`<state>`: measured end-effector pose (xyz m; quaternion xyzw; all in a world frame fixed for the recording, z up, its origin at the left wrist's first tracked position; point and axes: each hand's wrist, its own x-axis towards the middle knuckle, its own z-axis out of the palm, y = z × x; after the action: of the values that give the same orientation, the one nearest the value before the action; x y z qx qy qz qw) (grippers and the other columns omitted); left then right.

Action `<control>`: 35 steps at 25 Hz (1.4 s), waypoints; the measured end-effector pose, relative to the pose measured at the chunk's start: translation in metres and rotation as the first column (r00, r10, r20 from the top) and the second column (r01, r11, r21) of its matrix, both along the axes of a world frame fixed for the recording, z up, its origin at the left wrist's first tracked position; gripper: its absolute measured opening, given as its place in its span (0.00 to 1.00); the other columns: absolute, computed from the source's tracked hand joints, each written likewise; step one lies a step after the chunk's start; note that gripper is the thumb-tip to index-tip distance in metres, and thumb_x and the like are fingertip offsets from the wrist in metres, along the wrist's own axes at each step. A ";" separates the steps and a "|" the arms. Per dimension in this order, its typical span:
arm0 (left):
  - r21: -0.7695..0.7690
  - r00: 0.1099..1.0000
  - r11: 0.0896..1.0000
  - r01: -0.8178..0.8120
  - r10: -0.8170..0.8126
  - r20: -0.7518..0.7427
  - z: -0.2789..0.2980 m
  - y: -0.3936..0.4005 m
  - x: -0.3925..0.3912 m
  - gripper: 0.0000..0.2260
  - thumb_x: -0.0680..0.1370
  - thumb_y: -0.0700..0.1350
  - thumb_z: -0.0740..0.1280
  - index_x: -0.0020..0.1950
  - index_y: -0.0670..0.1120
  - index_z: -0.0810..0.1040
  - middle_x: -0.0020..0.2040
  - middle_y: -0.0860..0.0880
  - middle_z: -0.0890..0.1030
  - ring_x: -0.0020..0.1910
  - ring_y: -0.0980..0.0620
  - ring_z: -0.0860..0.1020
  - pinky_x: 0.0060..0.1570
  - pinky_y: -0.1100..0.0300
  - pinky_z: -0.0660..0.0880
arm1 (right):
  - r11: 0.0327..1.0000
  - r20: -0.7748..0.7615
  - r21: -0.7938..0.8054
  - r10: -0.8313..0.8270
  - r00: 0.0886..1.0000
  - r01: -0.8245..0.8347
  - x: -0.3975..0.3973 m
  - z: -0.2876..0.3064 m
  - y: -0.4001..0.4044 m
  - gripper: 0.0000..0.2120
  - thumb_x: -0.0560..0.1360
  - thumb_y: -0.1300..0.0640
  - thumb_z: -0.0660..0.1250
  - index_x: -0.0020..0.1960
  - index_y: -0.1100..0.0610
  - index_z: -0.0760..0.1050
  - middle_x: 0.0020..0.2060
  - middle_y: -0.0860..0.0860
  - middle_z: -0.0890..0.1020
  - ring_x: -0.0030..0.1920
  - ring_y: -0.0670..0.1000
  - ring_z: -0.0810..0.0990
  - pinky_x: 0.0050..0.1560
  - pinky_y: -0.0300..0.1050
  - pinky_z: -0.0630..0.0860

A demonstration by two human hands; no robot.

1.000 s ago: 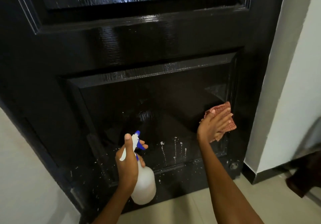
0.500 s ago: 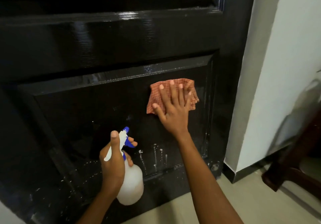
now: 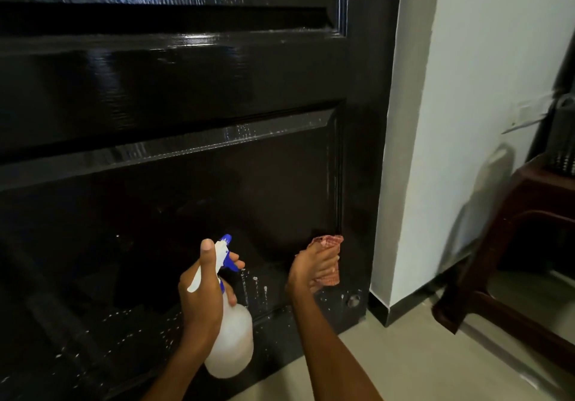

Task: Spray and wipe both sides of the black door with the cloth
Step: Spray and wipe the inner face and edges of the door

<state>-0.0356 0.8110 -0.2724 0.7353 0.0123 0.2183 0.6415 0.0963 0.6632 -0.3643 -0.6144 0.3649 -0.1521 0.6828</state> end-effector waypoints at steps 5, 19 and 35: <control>0.023 0.998 1.000 0.017 -0.019 0.060 0.016 -0.016 0.011 0.29 0.81 0.62 0.50 0.44 0.44 0.81 0.40 0.48 0.85 0.22 0.48 0.75 0.25 0.61 0.74 | 0.982 0.280 -0.165 -0.039 0.959 0.088 0.010 0.095 0.009 0.31 0.83 0.36 0.44 0.83 0.42 0.40 0.83 0.46 0.43 0.82 0.52 0.40 0.77 0.68 0.35; 0.033 0.997 0.998 0.053 -0.055 0.056 0.032 -0.035 0.023 0.28 0.80 0.64 0.51 0.43 0.45 0.81 0.39 0.49 0.85 0.23 0.46 0.75 0.27 0.53 0.75 | 0.980 0.325 -0.186 -0.011 0.946 0.076 0.002 0.082 0.007 0.28 0.83 0.36 0.43 0.80 0.40 0.41 0.83 0.46 0.46 0.82 0.52 0.41 0.78 0.61 0.37; 0.001 0.996 0.997 0.073 -0.073 0.051 0.031 -0.046 0.013 0.30 0.78 0.66 0.51 0.45 0.44 0.82 0.38 0.48 0.85 0.23 0.48 0.75 0.27 0.55 0.74 | 0.989 0.209 -0.140 0.076 0.975 -0.047 -0.021 0.027 -0.003 0.30 0.86 0.41 0.45 0.83 0.49 0.41 0.83 0.48 0.44 0.82 0.52 0.41 0.80 0.53 0.39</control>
<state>-0.0228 0.7648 -0.2415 0.7292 -0.0309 0.2133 0.6495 0.0754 0.6598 -0.3373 -0.6499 0.2593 -0.2202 0.6796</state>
